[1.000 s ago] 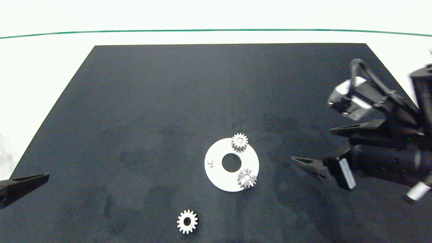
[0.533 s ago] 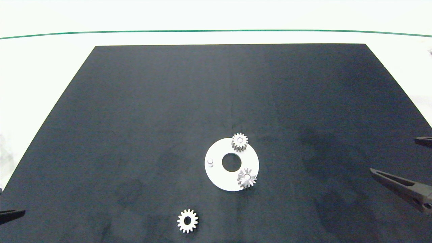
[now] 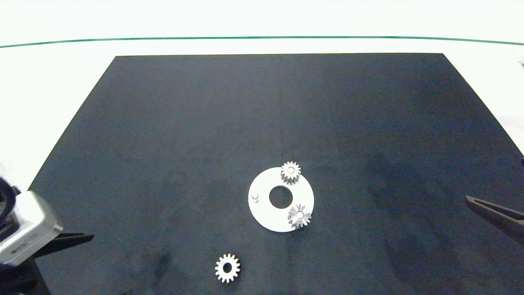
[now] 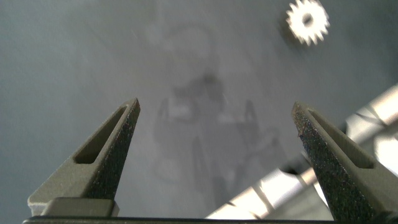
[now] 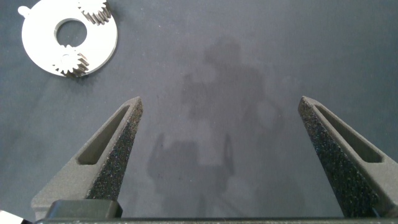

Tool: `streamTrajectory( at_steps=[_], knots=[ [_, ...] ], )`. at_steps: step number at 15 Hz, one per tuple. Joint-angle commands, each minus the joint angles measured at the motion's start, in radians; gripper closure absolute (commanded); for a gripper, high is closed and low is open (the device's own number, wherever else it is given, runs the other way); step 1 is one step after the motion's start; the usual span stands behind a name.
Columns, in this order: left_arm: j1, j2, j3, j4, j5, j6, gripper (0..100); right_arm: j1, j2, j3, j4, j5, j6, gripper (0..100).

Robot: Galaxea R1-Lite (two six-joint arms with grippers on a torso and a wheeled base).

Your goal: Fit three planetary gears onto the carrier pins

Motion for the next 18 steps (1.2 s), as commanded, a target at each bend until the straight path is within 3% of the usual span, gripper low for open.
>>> streamTrajectory(
  at_steps=[1,2,3,5,8,10,13,18],
  knots=[
    [-0.044,0.158,0.001,-0.123,0.077,0.006,0,0.002,-0.001,0.0,0.001,-0.003,-0.003,0],
    [-0.073,0.193,0.011,-0.169,0.122,0.002,0,0.002,-0.001,0.0,0.001,-0.003,-0.003,0],
    [-0.104,0.218,0.019,-0.201,0.14,-0.003,0,0.002,-0.001,0.0,0.001,-0.003,-0.003,0],
    [-0.179,0.221,0.039,-0.209,0.142,-0.012,0,0.002,-0.002,0.0,0.001,-0.001,-0.003,0],
    [-0.257,0.266,0.03,-0.221,0.142,-0.094,0,0.004,-0.004,0.0,0.001,-0.001,-0.003,0],
    [-0.318,0.31,0.03,-0.231,0.143,-0.126,0,0.004,-0.004,0.0,0.001,-0.001,-0.003,0],
    [-0.377,0.356,0.03,-0.255,0.173,-0.126,0,0.004,-0.004,0.0,0.001,-0.001,-0.003,0],
    [-0.377,0.476,0.033,-0.332,0.183,-0.12,0,0.004,-0.004,0.0,0.001,0.001,-0.003,0]
  ],
)
